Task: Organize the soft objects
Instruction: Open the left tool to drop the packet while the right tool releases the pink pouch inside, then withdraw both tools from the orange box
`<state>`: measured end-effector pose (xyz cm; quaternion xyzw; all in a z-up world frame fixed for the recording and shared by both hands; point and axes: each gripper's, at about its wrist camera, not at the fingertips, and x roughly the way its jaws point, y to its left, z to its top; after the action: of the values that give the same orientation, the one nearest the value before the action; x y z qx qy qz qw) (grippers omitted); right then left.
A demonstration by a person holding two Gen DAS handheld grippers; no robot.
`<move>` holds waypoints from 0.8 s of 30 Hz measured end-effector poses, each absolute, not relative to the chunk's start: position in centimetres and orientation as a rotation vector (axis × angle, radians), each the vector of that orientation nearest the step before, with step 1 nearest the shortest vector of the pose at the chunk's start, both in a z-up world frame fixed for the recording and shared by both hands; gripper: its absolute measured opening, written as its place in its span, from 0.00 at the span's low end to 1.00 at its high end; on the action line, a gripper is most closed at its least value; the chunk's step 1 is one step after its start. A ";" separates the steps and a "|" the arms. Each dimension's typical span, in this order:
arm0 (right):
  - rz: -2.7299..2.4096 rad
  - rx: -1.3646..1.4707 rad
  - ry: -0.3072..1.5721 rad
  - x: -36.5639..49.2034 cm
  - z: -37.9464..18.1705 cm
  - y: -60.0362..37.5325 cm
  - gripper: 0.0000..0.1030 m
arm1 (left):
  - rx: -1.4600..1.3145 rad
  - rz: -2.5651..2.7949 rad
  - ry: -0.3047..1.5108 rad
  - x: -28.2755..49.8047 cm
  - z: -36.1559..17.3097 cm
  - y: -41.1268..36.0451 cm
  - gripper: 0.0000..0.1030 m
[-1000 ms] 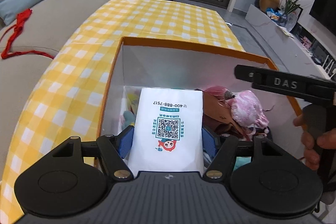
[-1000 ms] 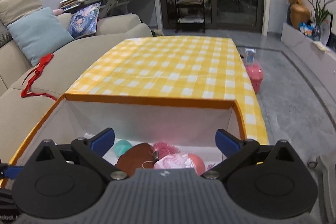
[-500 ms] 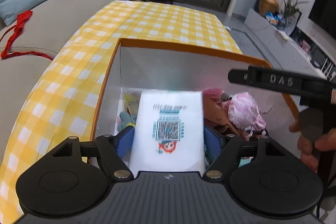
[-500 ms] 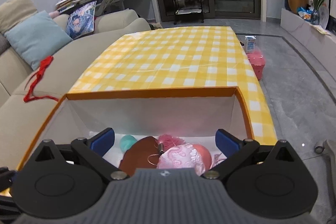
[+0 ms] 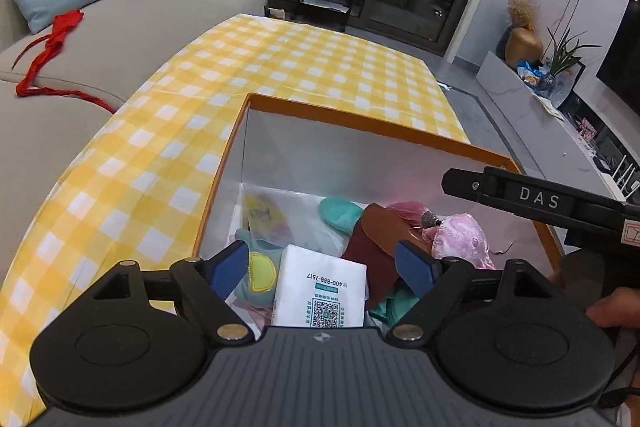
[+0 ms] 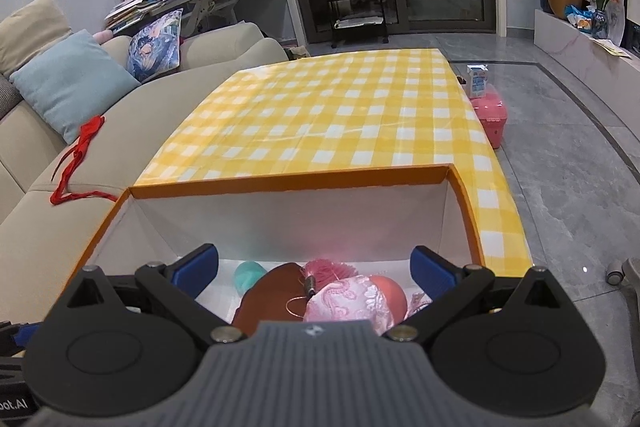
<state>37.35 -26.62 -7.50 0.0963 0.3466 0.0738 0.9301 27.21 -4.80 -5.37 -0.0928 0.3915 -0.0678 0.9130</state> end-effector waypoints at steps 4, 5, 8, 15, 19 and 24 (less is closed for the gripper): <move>0.139 0.209 0.690 37.0 -7.3 -26.8 0.97 | -0.208 -0.157 0.792 27.0 -5.2 -4.6 0.98; 0.136 0.218 0.680 36.8 -7.2 -26.8 0.97 | -0.211 -0.158 0.790 27.1 -5.1 -4.6 0.98; 0.124 0.213 0.664 36.6 -6.7 -26.7 0.97 | -0.207 -0.152 0.790 27.1 -4.9 -4.6 1.00; 0.040 0.184 0.611 35.2 -6.0 -26.1 0.97 | -0.210 -0.162 0.786 26.8 -4.4 -4.5 1.00; 0.058 0.208 0.606 34.5 -5.1 -25.8 0.97 | -0.192 -0.205 0.761 26.2 -3.6 -4.4 1.00; 0.063 0.186 0.597 33.0 -3.9 -24.5 0.97 | -0.175 -0.211 0.751 25.2 -2.8 -4.5 1.00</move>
<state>32.97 -24.48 -3.94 0.0917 0.2934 0.0311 0.9511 25.23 -4.45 -2.80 -0.0850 0.3654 -0.1028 0.9213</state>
